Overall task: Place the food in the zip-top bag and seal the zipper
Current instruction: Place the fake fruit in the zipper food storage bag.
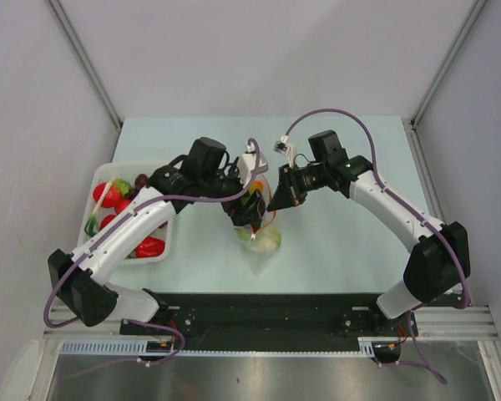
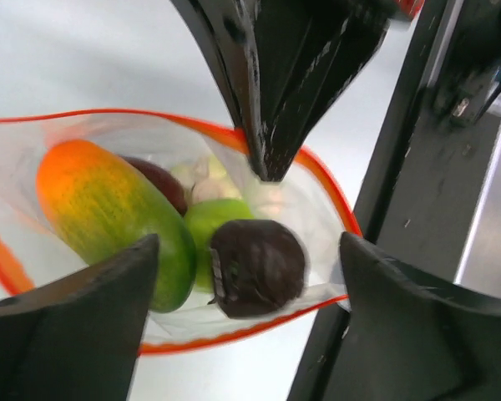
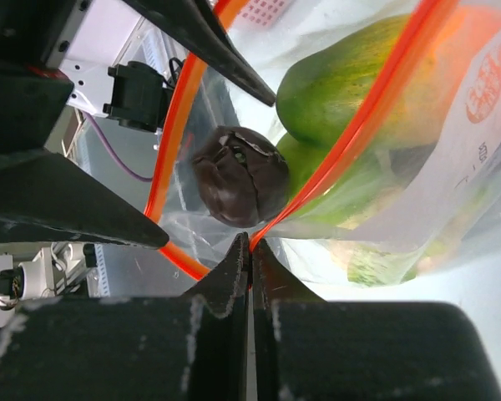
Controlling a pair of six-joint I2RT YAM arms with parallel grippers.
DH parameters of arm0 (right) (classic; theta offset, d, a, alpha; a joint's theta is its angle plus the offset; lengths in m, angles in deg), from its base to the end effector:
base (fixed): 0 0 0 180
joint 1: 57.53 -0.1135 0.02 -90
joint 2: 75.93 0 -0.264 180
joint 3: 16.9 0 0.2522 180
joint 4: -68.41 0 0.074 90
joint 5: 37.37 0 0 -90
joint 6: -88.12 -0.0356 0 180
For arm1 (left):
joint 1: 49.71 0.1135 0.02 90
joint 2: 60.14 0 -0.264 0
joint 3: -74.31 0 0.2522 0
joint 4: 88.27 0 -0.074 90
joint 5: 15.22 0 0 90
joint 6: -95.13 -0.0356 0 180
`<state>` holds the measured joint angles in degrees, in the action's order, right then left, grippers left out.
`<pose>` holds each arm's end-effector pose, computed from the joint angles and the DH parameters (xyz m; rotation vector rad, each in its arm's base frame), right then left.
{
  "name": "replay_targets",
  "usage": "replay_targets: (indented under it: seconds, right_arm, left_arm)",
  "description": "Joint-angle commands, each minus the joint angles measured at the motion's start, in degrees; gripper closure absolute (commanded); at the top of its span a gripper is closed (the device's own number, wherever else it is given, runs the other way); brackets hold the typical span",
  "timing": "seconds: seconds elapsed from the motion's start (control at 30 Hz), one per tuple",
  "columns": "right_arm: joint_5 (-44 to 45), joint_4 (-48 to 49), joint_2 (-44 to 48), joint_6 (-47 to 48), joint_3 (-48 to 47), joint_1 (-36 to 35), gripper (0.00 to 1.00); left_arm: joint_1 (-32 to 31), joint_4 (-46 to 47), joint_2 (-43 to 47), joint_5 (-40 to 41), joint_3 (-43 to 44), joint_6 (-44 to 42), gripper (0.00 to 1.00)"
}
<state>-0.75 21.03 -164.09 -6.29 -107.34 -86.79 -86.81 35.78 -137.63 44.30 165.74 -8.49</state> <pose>0.2746 0.1866 0.3199 -0.9616 2.1437 1.3822 0.2167 -0.1865 0.3619 1.2369 1.9585 -0.8217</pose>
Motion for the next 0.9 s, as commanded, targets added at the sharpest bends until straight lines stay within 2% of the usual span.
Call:
replay_targets:
  seconds: [0.0, 0.1, 0.23, 0.33, 0.43, 0.53, 0.67, 0.73, 0.77, 0.8, 0.87]
  right_arm:
    - [-1.2, -0.7, 2.6, 1.6, -2.5, -0.3, 1.00]
    - [-0.8, -1.7, 3.0, 2.8, -2.1, -0.4, 1.00]
    - [-0.5, -2.6, 3.5, 3.7, -1.5, -0.4, 1.00]
    - [-0.6, -2.6, 3.5, 4.0, -1.4, -0.5, 1.00]
    - [-0.6, -2.1, 3.4, 3.9, -1.4, -0.5, 1.00]
    - [-0.1, -1.8, 4.0, 3.6, -1.0, -0.4, 1.00]
    - [0.0, -1.2, 4.1, 3.3, -0.4, -0.5, 1.00]
    - [0.1, -2.6, 4.0, 4.2, -0.5, -0.4, 1.00]
    - [0.6, -3.6, 4.4, 4.5, -0.5, 0.0, 1.00]
    - [0.7, -5.3, 4.5, 6.2, -0.5, 0.3, 1.00]
    - [-0.2, -6.5, 5.3, 7.4, -1.4, 1.6, 1.00]
  left_arm:
    - [0.8, -7.7, -0.6, 1.2, 5.0, -7.7, 0.02]
    - [4.3, -4.6, 3.5, 2.2, 4.2, -7.4, 0.00]
    - [8.0, 0.9, 6.0, 5.7, 3.0, -0.9, 0.00]
    - [8.1, 1.5, 5.4, 10.9, 1.4, 4.2, 0.08]
    - [8.1, 0.1, 2.6, 11.9, 1.6, 7.6, 0.17]
    - [7.9, -2.5, 0.3, 10.7, 3.1, 8.8, 0.20]
    - [6.6, -4.4, -0.5, 10.3, 0.7, 8.1, 0.23]
    - [5.3, -8.4, -1.7, 9.0, 0.1, 5.9, 0.46]
    - [5.3, -10.3, -2.0, 5.2, 0.9, 5.3, 0.59]
    - [5.4, -11.8, -2.0, 2.6, 1.9, 4.8, 0.84]
    - [5.4, -14.6, -0.1, -3.6, 5.1, 2.9, 0.98]
